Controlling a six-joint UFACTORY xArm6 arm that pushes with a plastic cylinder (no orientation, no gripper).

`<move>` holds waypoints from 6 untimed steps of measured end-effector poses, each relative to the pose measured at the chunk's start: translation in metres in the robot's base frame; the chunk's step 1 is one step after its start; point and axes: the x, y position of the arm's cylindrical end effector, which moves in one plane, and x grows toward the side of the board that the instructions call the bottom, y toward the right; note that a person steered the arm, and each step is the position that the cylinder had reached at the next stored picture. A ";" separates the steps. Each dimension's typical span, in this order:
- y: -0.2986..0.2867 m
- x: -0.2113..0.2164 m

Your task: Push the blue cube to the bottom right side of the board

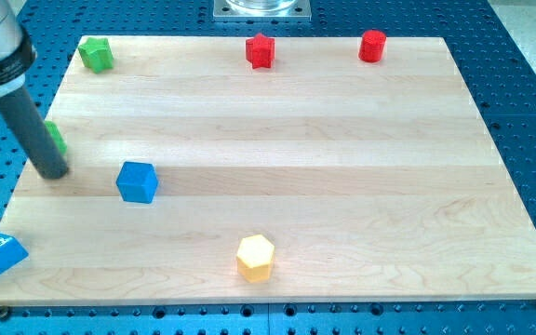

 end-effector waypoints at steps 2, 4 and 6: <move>0.073 0.029; 0.148 0.010; 0.245 0.010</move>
